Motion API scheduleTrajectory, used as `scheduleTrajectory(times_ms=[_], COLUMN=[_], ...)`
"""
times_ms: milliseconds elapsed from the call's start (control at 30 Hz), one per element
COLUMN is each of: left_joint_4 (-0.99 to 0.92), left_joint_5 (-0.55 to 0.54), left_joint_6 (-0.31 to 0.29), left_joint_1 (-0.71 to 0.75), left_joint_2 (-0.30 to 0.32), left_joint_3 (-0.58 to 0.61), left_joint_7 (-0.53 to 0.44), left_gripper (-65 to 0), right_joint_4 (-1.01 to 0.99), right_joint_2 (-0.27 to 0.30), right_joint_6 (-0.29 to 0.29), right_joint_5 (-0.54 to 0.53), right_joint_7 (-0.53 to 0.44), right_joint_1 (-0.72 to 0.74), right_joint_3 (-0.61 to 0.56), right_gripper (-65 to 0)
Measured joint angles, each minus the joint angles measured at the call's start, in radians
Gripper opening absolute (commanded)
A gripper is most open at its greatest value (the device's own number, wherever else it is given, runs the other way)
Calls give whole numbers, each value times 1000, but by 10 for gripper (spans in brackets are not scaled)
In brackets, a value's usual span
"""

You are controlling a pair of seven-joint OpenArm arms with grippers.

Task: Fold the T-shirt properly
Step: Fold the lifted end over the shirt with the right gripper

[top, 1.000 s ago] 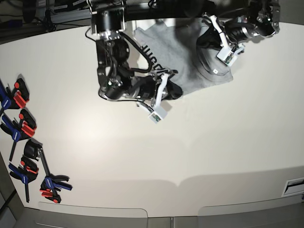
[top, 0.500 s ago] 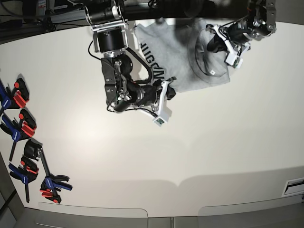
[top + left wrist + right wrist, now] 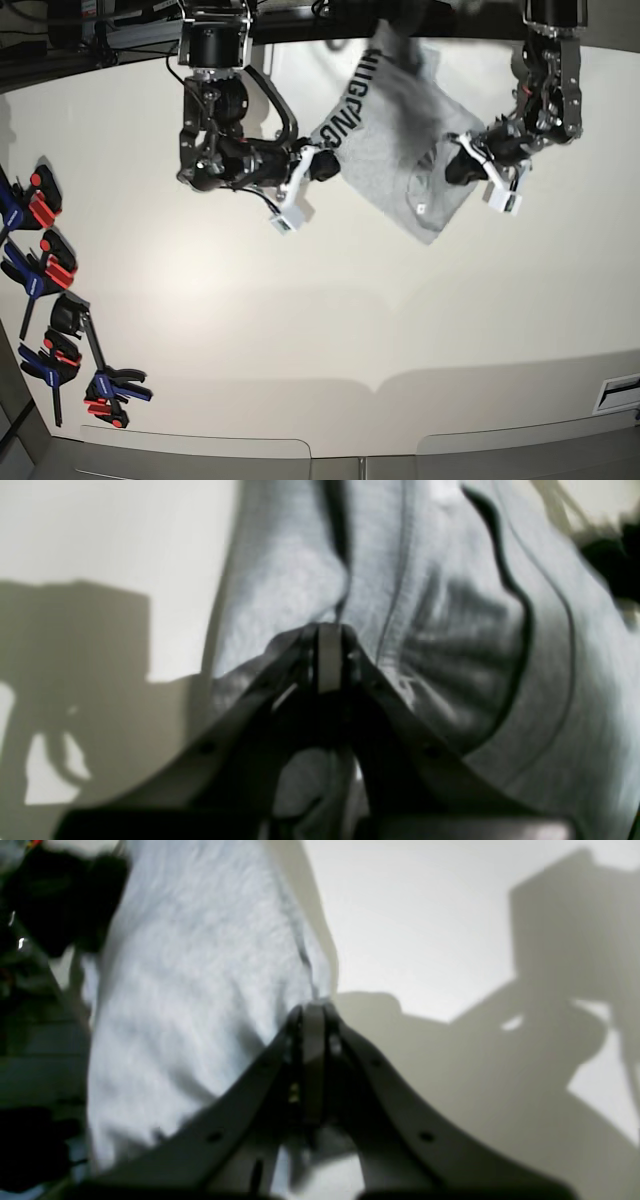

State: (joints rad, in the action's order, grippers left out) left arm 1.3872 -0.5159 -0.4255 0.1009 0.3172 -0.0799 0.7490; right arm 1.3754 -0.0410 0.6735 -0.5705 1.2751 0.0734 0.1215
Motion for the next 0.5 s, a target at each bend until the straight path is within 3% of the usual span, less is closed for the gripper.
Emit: scheduleTrajectory(times_ms=[400, 500], left_joint_4=[-85, -88], left_joint_5=[82, 47], left_joint_6=[52, 17], left_joint_1=[-183, -199], left_joint_2=[-1, 0], left_joint_3=[1, 1], left_joint_7=[32, 30], left_gripper=[-650, -650], right_joint_4=[300, 331], right_joint_2=[-11, -12], right_joint_6=[-3, -3], right_joint_5=[-105, -108], right_joint_7=[1, -24], right_joint_1=[-190, -204], right_joint_3=[35, 35], right_gripper=[-650, -650])
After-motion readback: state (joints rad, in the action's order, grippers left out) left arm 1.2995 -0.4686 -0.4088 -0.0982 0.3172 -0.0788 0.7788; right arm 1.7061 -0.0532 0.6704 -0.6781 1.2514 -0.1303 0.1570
